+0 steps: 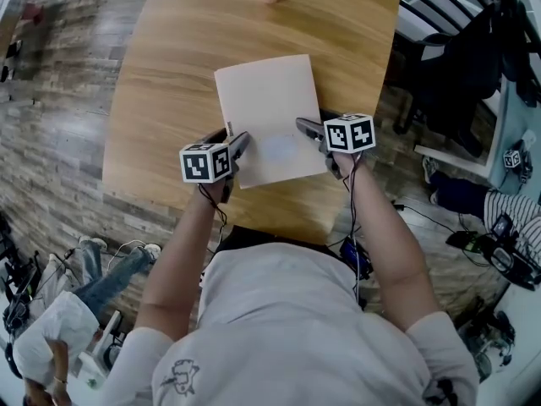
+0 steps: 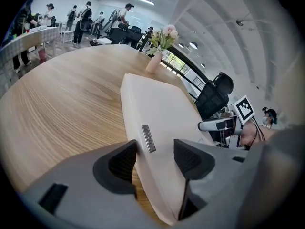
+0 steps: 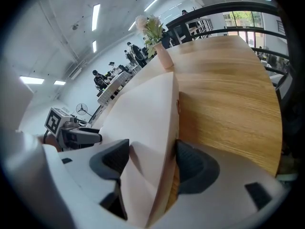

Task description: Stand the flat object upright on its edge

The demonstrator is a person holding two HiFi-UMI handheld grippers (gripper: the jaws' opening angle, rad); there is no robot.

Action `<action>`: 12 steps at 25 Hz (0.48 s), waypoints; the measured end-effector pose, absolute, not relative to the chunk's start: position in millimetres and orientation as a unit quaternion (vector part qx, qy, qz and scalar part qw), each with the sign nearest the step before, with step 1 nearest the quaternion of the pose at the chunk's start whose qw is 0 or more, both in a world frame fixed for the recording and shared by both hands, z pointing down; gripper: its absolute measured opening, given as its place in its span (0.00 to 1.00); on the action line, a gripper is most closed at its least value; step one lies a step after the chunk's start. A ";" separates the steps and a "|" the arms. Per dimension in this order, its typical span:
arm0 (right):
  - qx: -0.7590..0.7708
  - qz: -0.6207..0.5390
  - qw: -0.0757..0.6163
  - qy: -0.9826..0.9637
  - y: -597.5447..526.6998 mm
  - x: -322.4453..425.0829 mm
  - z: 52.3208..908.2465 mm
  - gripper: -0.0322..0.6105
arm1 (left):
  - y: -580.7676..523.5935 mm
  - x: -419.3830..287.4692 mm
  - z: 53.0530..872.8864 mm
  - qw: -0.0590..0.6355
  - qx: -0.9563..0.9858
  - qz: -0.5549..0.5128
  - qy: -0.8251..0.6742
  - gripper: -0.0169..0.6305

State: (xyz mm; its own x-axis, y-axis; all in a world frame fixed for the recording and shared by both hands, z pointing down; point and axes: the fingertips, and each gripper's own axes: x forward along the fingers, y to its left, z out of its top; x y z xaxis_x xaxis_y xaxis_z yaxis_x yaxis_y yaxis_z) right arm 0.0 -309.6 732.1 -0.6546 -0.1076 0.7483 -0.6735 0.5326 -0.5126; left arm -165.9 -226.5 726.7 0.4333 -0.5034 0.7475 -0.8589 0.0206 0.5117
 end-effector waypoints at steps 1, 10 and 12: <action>0.243 0.418 0.338 -0.808 -308.9 -0.2 730.0 0.54 | -226.0 -165.7 725.0 0.507 0.678 0.177 -0.503 0.42; 0.249 0.394 0.329 -0.821 -291.0 13.2 699.2 0.53 | -215.4 -153.5 694.6 0.469 0.692 0.189 -0.515 0.40; 0.250 0.387 0.325 -0.826 -286.0 20.0 690.5 0.53 | -211.2 -146.6 686.8 0.459 0.696 0.192 -0.518 0.40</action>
